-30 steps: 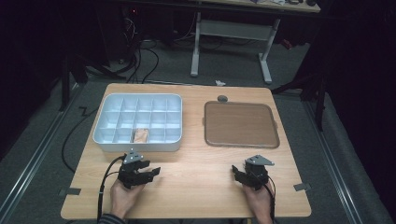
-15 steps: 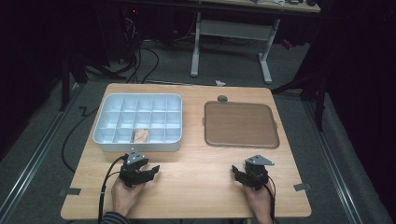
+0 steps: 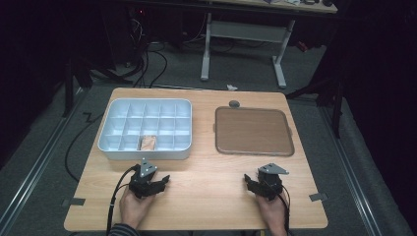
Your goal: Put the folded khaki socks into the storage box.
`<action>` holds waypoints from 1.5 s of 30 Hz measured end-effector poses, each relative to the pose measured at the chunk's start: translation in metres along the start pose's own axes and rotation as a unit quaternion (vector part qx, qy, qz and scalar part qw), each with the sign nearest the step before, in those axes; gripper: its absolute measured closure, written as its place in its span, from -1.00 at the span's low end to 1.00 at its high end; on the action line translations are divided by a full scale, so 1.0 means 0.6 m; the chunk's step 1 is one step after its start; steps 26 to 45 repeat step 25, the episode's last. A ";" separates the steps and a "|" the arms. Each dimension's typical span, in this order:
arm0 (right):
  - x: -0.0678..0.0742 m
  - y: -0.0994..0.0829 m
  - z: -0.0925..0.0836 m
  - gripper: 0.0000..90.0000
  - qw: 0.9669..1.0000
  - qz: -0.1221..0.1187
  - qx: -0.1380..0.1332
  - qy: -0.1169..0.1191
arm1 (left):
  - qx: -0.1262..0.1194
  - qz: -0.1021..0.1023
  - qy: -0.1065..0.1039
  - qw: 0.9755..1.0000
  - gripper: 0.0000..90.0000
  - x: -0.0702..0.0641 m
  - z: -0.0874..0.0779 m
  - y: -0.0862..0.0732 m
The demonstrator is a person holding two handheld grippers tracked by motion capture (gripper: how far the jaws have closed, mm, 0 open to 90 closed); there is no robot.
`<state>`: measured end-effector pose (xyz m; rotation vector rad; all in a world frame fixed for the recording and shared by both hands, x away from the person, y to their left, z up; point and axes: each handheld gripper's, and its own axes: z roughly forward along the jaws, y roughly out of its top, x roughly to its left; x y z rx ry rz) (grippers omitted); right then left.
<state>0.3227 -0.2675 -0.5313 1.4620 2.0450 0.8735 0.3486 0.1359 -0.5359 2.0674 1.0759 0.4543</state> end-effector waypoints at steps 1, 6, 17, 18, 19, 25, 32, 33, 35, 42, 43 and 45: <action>0.000 0.000 0.000 -0.14 1.000 0.000 0.000 0.000 | 0.001 0.002 0.001 1.000 -0.15 -0.001 0.000 0.000; 0.000 0.000 0.000 -0.14 1.000 -0.001 0.000 0.000 | 0.001 0.005 0.003 1.000 -0.17 -0.002 0.001 0.000; 0.000 0.000 0.000 -0.14 1.000 -0.001 0.000 0.000 | 0.001 0.006 0.001 1.000 -0.22 -0.002 0.001 0.000; 0.000 0.000 0.000 -0.14 1.000 -0.001 0.000 0.000 | 0.001 0.006 0.001 1.000 -0.22 -0.002 0.001 0.000; 0.000 0.000 0.000 -0.14 1.000 -0.001 0.000 0.000 | 0.001 0.006 0.001 1.000 -0.22 -0.002 0.001 0.000; 0.000 0.000 0.000 -0.14 1.000 -0.001 0.000 0.000 | 0.002 0.006 -0.001 1.000 -0.23 -0.002 0.001 0.000; 0.000 0.000 0.000 -0.14 1.000 -0.001 0.000 0.000 | 0.002 0.006 -0.001 1.000 -0.23 -0.002 0.001 0.000; 0.000 0.000 0.000 -0.14 1.000 -0.001 0.000 0.000 | 0.002 0.006 -0.001 1.000 -0.23 -0.002 0.001 0.000; 0.000 0.000 0.000 -0.14 1.000 -0.001 0.000 0.000 | 0.002 0.006 -0.001 1.000 -0.23 -0.002 0.001 0.000; 0.000 0.000 0.000 -0.14 1.000 -0.001 0.000 0.000 | 0.002 0.006 -0.001 1.000 -0.23 -0.002 0.001 0.000; 0.000 0.000 0.000 -0.14 1.000 -0.001 0.000 0.000 | 0.002 0.006 -0.001 1.000 -0.23 -0.002 0.001 0.000; 0.000 0.000 0.000 -0.14 1.000 -0.001 0.000 0.000 | 0.002 0.006 -0.001 1.000 -0.23 -0.002 0.001 0.000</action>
